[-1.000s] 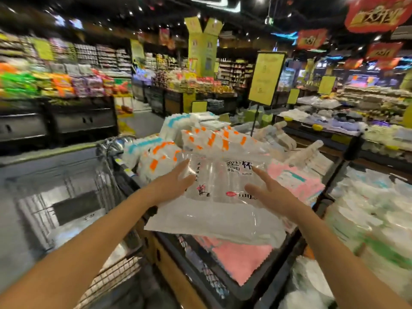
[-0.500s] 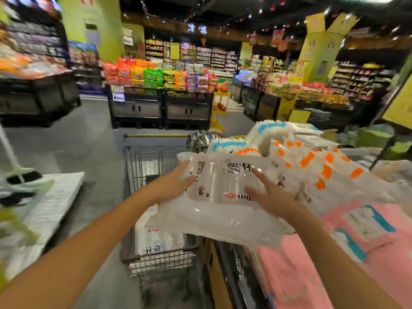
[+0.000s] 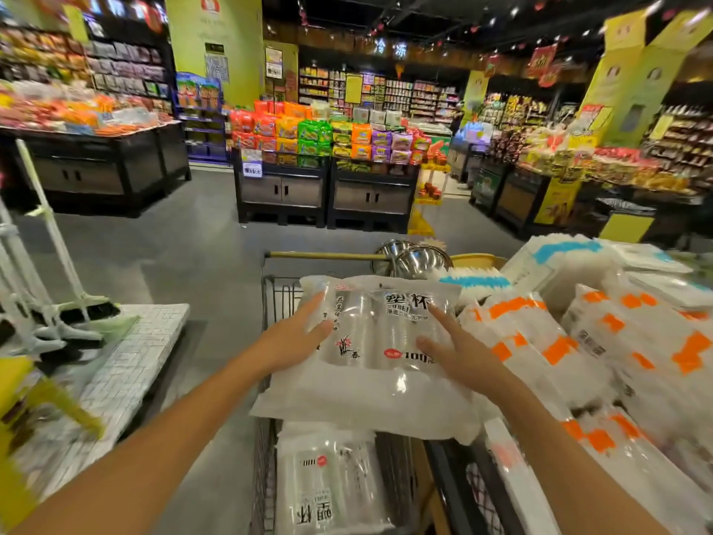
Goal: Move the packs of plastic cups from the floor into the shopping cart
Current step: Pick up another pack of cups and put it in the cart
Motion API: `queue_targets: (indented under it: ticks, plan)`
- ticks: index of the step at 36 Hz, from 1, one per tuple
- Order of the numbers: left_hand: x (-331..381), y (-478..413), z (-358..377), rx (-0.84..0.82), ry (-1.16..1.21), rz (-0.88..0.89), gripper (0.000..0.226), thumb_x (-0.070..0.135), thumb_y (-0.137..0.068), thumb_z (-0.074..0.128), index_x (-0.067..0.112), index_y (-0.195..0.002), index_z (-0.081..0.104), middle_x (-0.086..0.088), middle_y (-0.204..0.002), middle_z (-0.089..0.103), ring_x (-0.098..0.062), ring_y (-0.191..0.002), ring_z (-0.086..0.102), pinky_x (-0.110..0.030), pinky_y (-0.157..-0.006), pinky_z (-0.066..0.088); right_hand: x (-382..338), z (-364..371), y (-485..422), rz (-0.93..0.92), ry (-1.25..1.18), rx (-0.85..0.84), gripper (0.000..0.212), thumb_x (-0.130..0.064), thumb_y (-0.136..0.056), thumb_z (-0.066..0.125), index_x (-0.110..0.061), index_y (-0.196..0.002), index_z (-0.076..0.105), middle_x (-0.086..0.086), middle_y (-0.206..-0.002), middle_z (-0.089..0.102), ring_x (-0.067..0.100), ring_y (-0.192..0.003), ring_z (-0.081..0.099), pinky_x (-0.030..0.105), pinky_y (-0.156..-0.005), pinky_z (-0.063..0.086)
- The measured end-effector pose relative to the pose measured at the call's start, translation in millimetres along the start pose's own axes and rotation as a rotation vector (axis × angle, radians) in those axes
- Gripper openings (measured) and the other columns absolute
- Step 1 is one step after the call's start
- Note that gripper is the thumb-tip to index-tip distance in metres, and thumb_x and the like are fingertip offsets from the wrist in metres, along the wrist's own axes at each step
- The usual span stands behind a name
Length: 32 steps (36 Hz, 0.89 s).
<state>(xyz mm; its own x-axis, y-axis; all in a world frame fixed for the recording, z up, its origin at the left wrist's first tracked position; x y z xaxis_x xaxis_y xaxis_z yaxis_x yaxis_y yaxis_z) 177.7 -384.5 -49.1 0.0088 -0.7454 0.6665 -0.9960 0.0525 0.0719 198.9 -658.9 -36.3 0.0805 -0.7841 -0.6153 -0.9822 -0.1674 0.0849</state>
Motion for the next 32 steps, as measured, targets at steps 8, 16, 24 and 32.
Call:
queue_targets:
  ticks: [8,16,24,32]
  plan:
    - [-65,-86,3,-0.004,0.048,-0.066,0.063,0.065,-0.096,0.035,0.059,-0.148,0.0,0.003,-0.162,0.025,-0.029,-0.142,0.037,-0.044,-0.115,0.03,9,44,-104,0.002,0.033,-0.061,0.072,-0.065,-0.093,0.051,-0.054,-0.154,0.013,0.007,-0.16,0.034,0.031,-0.144,0.037,0.048,-0.115,0.03]
    - [-134,-169,38,0.036,0.082,-0.143,0.062,0.07,-0.093,0.031,0.068,-0.142,-0.006,0.006,-0.16,0.028,-0.026,-0.138,0.043,-0.044,-0.112,0.035,42,104,-221,-0.072,-0.019,-0.14,0.073,-0.055,-0.094,0.056,-0.046,-0.156,0.018,0.007,-0.156,0.04,0.024,-0.139,0.042,0.029,-0.101,0.035]
    - [-215,-244,95,0.044,0.058,-0.279,0.06,0.065,-0.096,0.031,0.067,-0.143,-0.008,-0.006,-0.138,0.058,-0.024,-0.109,0.065,-0.044,-0.1,0.044,96,195,-320,-0.048,-0.087,-0.219,0.071,-0.054,-0.094,0.058,-0.052,-0.152,0.018,-0.001,-0.133,0.055,0.005,-0.1,0.063,0.014,-0.087,0.044]
    - [-311,-297,183,-0.012,0.169,-0.318,0.061,0.056,-0.1,0.033,0.068,-0.141,-0.009,0.006,-0.164,0.014,-0.022,-0.148,0.023,-0.052,-0.117,0.024,169,303,-377,0.046,-0.11,-0.281,0.072,-0.064,-0.092,0.051,-0.061,-0.15,0.008,0.006,-0.136,0.045,0.011,-0.103,0.053,0.032,-0.092,0.044]
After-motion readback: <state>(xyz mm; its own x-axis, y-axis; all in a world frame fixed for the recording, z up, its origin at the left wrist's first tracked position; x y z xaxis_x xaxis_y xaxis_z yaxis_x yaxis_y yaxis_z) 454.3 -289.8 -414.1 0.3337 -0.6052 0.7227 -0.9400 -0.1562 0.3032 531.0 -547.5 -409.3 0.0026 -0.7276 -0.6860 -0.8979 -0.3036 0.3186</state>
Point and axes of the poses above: each hand's wrist, its own y-axis away from the middle knuckle, its own z-axis out of the palm, x = y × z, the point moved 9 cm from there along -y, towards the middle knuckle
